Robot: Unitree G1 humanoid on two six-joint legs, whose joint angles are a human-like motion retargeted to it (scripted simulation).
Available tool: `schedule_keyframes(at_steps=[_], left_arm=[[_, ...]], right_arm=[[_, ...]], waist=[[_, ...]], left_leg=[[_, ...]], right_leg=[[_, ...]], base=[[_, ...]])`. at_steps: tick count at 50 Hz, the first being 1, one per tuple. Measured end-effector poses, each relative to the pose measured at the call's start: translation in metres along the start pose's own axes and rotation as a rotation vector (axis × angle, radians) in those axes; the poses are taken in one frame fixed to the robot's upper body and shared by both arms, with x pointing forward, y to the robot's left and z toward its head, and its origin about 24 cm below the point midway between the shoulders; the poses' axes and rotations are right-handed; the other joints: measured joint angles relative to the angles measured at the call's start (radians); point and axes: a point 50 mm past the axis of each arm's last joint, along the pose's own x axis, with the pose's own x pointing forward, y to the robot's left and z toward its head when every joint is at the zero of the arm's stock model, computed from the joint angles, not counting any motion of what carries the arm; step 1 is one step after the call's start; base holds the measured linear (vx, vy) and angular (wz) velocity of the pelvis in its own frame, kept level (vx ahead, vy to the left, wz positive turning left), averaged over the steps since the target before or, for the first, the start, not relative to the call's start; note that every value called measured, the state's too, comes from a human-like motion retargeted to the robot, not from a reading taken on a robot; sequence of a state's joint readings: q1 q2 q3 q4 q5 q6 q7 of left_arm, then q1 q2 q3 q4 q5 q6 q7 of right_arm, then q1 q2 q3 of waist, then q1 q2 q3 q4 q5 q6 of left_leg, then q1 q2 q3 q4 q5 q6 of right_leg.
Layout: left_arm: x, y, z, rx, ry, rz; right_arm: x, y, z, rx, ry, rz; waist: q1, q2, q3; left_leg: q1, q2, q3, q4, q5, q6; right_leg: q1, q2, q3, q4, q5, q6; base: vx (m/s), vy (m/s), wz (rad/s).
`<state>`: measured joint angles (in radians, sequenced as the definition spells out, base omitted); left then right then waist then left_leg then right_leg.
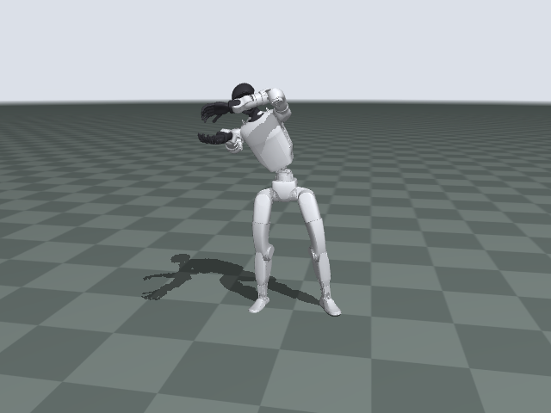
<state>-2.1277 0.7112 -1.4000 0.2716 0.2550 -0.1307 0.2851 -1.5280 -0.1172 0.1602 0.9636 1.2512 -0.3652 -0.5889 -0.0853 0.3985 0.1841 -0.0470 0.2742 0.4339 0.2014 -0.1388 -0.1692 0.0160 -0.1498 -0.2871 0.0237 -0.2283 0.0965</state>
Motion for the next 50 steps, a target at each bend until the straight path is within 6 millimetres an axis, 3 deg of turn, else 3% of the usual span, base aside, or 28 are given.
schedule_keyframes(at_steps=[3,5,7,10,12,15,17,20,24,26,29,31,34,35,37,39,44,47,50], left_arm=[[0.004,0.015,0.0,-0.018,-0.005,0.058],[0.007,0.023,0.0,-0.026,-0.012,0.1],[0.006,0.03,-0.003,-0.045,-0.001,0.137],[0.0,0.033,-0.01,-0.085,0.037,0.172],[-0.008,0.03,-0.017,-0.115,0.076,0.171],[-0.019,0.024,-0.024,-0.132,0.116,0.151],[-0.022,0.021,-0.024,-0.137,0.12,0.141],[-0.029,0.009,-0.022,-0.154,0.124,0.112],[-0.041,-0.015,-0.015,-0.196,0.131,0.058],[-0.047,-0.027,-0.012,-0.219,0.14,0.018],[-0.056,-0.043,-0.009,-0.262,0.157,-0.036],[-0.064,-0.048,-0.009,-0.286,0.166,-0.061],[-0.082,-0.05,-0.01,-0.311,0.185,-0.075],[-0.089,-0.049,-0.011,-0.319,0.198,-0.073],[-0.11,-0.05,-0.014,-0.367,0.253,-0.066],[-0.133,-0.053,-0.017,-0.429,0.324,-0.064],[-0.209,-0.06,-0.021,-0.568,0.57,-0.097],[-0.253,-0.062,-0.013,-0.603,0.703,-0.112],[-0.29,-0.064,0.001,-0.623,0.813,-0.124]], right_arm=[[-0.028,0.085,0.024,0.095,-0.065,0.258],[-0.048,0.121,0.04,0.127,-0.113,0.395],[-0.063,0.138,0.046,0.14,-0.137,0.495],[-0.075,0.14,0.04,0.122,-0.147,0.582],[-0.076,0.126,0.026,0.093,-0.13,0.595],[-0.071,0.089,0.004,0.056,-0.082,0.573],[-0.062,0.052,-0.01,0.032,-0.034,0.53],[-0.052,-0.026,-0.038,-0.023,0.077,0.382],[-0.063,-0.191,-0.074,-0.269,0.249,-0.067],[-0.094,-0.288,-0.073,-0.474,0.346,-0.375],[-0.174,-0.415,-0.037,-0.795,0.507,-0.866],[-0.238,-0.469,0.001,-0.928,0.612,-1.136],[-0.313,-0.505,0.054,-0.967,0.669,-1.365],[-0.329,-0.51,0.069,-0.957,0.654,-1.398],[-0.339,-0.51,0.094,-0.934,0.578,-1.361],[-0.33,-0.502,0.117,-0.93,0.473,-1.258],[-0.269,-0.454,0.175,-1.119,0.221,-0.9],[-0.227,-0.407,0.208,-1.337,0.052,-0.672],[-0.191,-0.352,0.227,-1.594,-0.095,-0.412]], waist=[[0.02,-0.035,-0.034],[0.027,-0.06,-0.046],[0.023,-0.084,-0.056],[0.013,-0.118,-0.066],[0.002,-0.139,-0.072],[-0.007,-0.168,-0.074],[-0.001,-0.183,-0.066],[-0.005,-0.203,-0.059],[-0.027,-0.224,-0.057],[-0.037,-0.232,-0.051],[-0.049,-0.244,-0.033],[-0.059,-0.255,-0.016],[-0.076,-0.271,0.008],[-0.084,-0.277,0.015],[-0.097,-0.286,0.026],[-0.101,-0.301,0.031],[-0.1,-0.352,0.006],[-0.078,-0.376,-0.019],[-0.05,-0.397,-0.044]], left_leg=[[-0.004,-0.008,-0.039,-0.014,0.005,-0.013],[-0.005,-0.012,-0.064,-0.022,0.007,-0.023],[-0.003,-0.014,-0.082,-0.027,0.007,-0.029],[0.005,-0.014,-0.094,-0.029,0.003,-0.028],[0.013,-0.014,-0.09,-0.029,-0.001,-0.02],[0.025,-0.012,-0.075,-0.025,-0.01,-0.004],[0.032,-0.012,-0.062,-0.021,-0.017,0.007],[0.039,-0.015,-0.044,-0.019,-0.024,0.02],[0.039,-0.024,-0.031,-0.021,-0.03,0.034],[0.036,-0.03,-0.028,-0.026,-0.032,0.038],[0.033,-0.039,-0.026,-0.037,-0.032,0.041],[0.033,-0.045,-0.024,-0.048,-0.031,0.039],[0.039,-0.053,-0.016,-0.068,-0.027,0.031],[0.04,-0.056,-0.012,-0.074,-0.026,0.028],[0.048,-0.06,0.004,-0.086,-0.024,0.021],[0.057,-0.062,0.024,-0.095,-0.025,0.018],[0.086,-0.065,0.089,-0.093,-0.044,0.031],[0.102,-0.064,0.122,-0.079,-0.061,0.044],[0.116,-0.066,0.141,-0.067,-0.079,0.055]], right_leg=[[0.02,-0.003,-0.04,0.002,-0.009,-0.003],[0.034,-0.004,-0.066,0.006,-0.017,-0.009],[0.046,-0.003,-0.084,0.011,-0.027,-0.022],[0.06,-0.002,-0.095,0.018,-0.038,-0.046],[0.064,-0.002,-0.09,0.021,-0.042,-0.058],[0.066,-0.003,-0.074,0.022,-0.045,-0.07],[0.064,-0.005,-0.062,0.024,-0.045,-0.066],[0.055,-0.011,-0.045,0.03,-0.045,-0.054],[0.04,-0.021,-0.034,0.037,-0.043,-0.034],[0.034,-0.027,-0.034,0.036,-0.041,-0.025],[0.03,-0.033,-0.039,0.029,-0.037,-0.018],[0.028,-0.037,-0.043,0.023,-0.034,-0.016],[0.02,-0.042,-0.043,0.024,-0.033,-0.01],[0.021,-0.042,-0.041,0.013,-0.028,-0.011],[0.017,-0.044,-0.031,0.007,-0.023,-0.008],[0.008,-0.045,-0.014,0.005,-0.019,-0.003],[-0.015,-0.048,0.049,0.013,-0.013,0.01],[-0.025,-0.05,0.087,0.023,-0.014,0.024],[-0.03,-0.053,0.112,0.038,-0.021,0.041]], base=[[0.08,0.02,0.68],[0.08,0.02,0.64],[0.08,0.02,0.47],[0.07,0.01,0.18],[0.05,0.01,-0.1],[0.03,0.02,-0.26],[0.01,0.03,-0.33],[0.0,0.04,-0.29],[0.0,0.01,-0.05],[-0.02,0.05,-0.03],[-0.01,0.06,0.02],[-0.01,0.06,0.01],[0.01,0.06,-0.08],[0.01,0.05,-0.19],[0.02,0.05,-0.31],[0.03,0.05,-0.47],[0.04,0.05,-0.65],[0.05,0.04,-0.58],[0.06,0.04,-0.36]])
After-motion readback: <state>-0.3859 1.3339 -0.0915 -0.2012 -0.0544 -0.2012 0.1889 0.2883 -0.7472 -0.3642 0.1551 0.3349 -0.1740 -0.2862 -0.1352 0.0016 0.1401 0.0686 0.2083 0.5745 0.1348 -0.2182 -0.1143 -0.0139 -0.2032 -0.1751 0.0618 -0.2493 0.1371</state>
